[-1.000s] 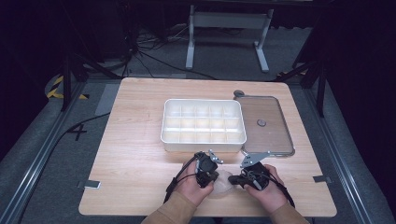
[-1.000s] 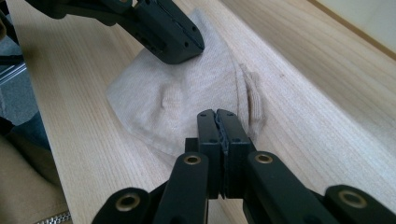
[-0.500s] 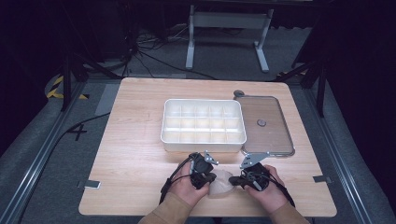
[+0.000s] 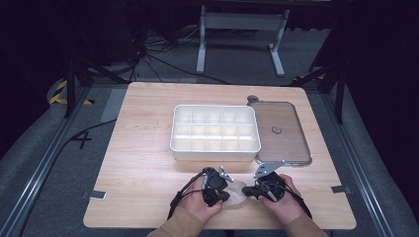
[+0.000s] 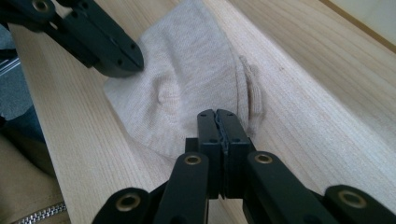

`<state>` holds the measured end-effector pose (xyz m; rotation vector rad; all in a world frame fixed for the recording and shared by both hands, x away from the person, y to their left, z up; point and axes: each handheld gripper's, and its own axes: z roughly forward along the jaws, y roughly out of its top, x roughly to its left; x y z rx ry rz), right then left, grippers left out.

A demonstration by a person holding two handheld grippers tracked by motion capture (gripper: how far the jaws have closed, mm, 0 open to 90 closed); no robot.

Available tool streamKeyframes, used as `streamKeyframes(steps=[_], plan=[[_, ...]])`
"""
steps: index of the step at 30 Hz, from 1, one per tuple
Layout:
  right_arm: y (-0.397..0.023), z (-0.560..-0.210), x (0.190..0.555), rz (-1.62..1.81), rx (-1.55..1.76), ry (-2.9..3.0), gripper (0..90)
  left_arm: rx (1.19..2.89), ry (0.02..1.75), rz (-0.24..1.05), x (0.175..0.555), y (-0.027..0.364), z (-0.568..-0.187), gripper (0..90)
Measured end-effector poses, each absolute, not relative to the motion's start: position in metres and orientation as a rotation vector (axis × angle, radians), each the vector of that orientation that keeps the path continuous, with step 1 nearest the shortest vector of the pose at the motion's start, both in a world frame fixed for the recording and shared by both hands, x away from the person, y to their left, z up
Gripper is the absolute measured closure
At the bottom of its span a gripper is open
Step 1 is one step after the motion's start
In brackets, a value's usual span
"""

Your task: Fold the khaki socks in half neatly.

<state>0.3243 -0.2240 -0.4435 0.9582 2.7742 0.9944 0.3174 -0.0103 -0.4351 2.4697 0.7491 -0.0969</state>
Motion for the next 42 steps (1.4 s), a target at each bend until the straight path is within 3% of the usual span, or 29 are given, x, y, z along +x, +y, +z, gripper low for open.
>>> streamKeyframes(steps=[18,29,34,37,42], plan=[[-0.227,-0.442,0.325,0.976,0.961,2.776,90.0,2.5,0.774,-0.136,0.319,-0.01,-0.44,89.9],[-0.22,-0.426,0.321,1.036,0.918,2.727,90.0,2.406,0.74,-0.127,0.319,0.005,-0.423,89.0],[-0.21,-0.423,0.32,1.064,0.881,2.718,90.0,2.379,0.784,-0.122,0.323,0.014,-0.419,84.3],[-0.206,-0.425,0.321,1.072,0.869,2.72,90.0,2.38,0.836,-0.114,0.327,0.019,-0.419,76.5],[-0.2,-0.427,0.322,1.084,0.872,2.71,90.0,2.367,0.874,-0.118,0.331,0.026,-0.42,73.1]])
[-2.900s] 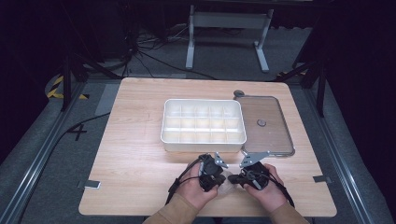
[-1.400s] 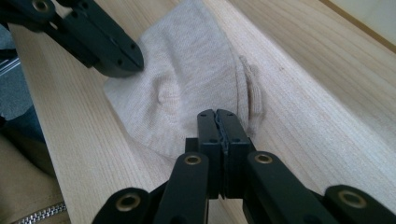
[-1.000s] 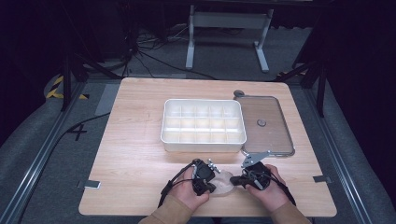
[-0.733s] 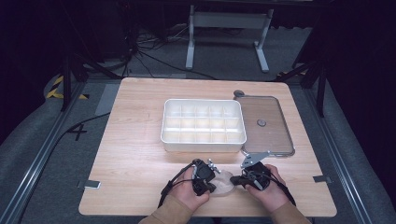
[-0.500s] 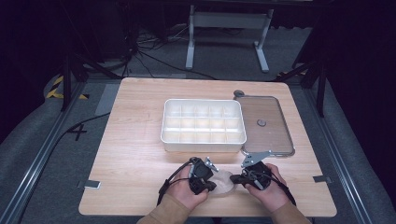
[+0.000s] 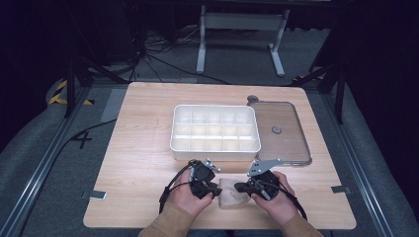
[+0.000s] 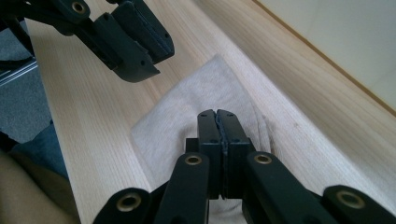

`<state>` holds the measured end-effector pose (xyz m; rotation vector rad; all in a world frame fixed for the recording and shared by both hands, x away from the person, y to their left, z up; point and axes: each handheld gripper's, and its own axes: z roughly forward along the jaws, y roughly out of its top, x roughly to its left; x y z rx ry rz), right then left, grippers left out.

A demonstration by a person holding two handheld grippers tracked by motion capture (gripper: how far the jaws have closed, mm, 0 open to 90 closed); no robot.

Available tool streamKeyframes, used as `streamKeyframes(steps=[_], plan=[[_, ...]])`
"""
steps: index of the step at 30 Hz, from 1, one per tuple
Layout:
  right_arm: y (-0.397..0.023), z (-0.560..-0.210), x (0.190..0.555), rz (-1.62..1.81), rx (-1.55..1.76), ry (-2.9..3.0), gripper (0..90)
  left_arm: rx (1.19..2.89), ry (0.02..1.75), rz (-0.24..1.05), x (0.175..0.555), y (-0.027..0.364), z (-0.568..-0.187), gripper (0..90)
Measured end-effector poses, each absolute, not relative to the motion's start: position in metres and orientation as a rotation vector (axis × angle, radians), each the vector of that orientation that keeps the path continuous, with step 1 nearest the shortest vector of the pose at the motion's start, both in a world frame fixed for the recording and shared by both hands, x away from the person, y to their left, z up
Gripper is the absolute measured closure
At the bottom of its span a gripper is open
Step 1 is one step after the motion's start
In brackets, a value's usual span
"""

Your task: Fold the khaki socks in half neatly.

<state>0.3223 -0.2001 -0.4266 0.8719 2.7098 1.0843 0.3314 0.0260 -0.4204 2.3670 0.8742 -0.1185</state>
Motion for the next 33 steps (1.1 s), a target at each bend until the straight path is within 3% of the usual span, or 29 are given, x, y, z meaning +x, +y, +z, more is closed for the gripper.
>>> streamKeyframes(steps=[33], plan=[[-0.193,-0.447,0.333,1.04,0.898,2.722,90.0,2.4,0.911,-0.173,0.333,0.012,-0.437,66.6]])
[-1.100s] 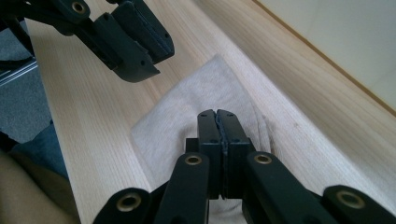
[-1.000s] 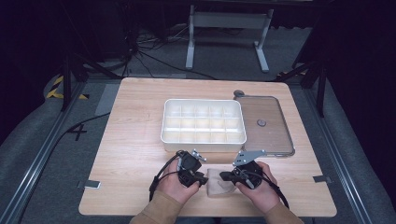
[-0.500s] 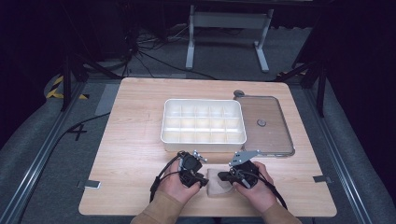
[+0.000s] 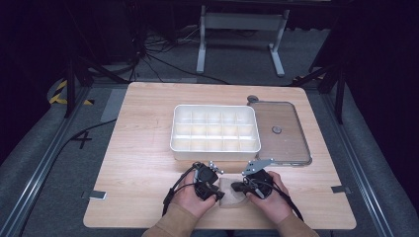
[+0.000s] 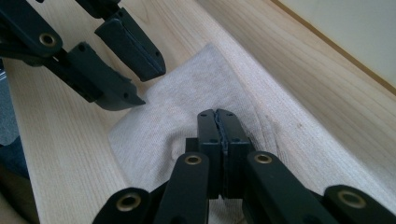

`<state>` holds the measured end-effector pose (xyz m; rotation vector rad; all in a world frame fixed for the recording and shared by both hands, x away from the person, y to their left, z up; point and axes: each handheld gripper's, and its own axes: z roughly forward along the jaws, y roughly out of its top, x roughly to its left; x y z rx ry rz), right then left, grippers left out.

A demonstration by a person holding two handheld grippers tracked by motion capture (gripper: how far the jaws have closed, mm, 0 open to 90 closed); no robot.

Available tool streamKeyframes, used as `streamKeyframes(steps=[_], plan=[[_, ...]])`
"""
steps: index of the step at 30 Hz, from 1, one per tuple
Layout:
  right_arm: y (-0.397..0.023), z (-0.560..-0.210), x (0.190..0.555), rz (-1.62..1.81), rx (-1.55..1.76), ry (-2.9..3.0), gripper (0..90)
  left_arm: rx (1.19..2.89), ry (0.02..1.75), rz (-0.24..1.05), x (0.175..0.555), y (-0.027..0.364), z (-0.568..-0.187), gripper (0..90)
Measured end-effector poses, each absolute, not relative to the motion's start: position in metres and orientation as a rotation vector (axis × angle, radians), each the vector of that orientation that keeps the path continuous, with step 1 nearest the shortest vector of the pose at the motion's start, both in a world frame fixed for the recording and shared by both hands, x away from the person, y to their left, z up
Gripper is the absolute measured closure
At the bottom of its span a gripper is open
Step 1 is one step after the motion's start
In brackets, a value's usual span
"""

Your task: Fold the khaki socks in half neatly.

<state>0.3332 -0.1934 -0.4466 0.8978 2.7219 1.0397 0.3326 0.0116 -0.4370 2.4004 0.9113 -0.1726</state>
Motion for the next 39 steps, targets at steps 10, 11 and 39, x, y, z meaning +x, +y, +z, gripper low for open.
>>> streamKeyframes(steps=[10,11,39], plan=[[-0.194,-0.447,0.333,1.036,0.901,2.727,90.0,2.408,0.904,-0.187,0.332,0.005,-0.442,65.6],[-0.194,-0.447,0.333,1.036,0.901,2.727,90.0,2.408,0.904,-0.187,0.332,0.005,-0.442,67.4],[-0.188,-0.446,0.328,1.013,0.872,2.713,90.0,2.375,0.789,-0.113,0.325,0.002,-0.427,83.7]])
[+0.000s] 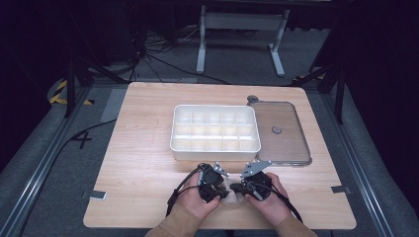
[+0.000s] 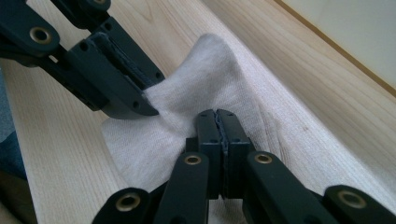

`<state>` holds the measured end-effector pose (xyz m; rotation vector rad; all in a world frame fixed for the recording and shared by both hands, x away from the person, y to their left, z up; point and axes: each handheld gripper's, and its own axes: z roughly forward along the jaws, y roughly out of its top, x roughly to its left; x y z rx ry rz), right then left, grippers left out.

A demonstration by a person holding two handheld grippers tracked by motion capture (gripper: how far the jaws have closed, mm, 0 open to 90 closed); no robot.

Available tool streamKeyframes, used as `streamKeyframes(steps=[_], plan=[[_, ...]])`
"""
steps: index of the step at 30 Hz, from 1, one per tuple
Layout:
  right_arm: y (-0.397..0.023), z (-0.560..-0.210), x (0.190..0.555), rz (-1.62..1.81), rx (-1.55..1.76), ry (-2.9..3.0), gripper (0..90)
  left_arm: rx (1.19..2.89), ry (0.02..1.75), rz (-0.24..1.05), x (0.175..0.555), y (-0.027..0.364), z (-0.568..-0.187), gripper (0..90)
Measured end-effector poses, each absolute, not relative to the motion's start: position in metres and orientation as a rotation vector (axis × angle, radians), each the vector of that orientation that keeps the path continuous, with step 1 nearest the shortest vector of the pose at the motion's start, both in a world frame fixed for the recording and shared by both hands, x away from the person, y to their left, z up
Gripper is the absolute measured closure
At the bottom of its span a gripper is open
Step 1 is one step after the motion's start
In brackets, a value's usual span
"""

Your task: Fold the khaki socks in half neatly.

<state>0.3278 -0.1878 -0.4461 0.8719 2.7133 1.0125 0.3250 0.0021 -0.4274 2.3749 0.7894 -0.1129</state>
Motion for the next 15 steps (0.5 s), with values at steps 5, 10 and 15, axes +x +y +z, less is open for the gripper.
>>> streamKeyframes(steps=[5,10,15], plan=[[-0.186,-0.446,0.327,1.009,0.873,2.706,89.9,2.37,0.81,-0.119,0.324,0.002,-0.427,83.7],[-0.192,-0.442,0.328,1.047,0.884,2.707,89.5,2.373,0.796,-0.114,0.326,0.006,-0.425,83.7],[-0.201,-0.434,0.326,1.062,0.888,2.689,89.4,2.375,0.83,-0.114,0.328,0.01,-0.423,83.7]])
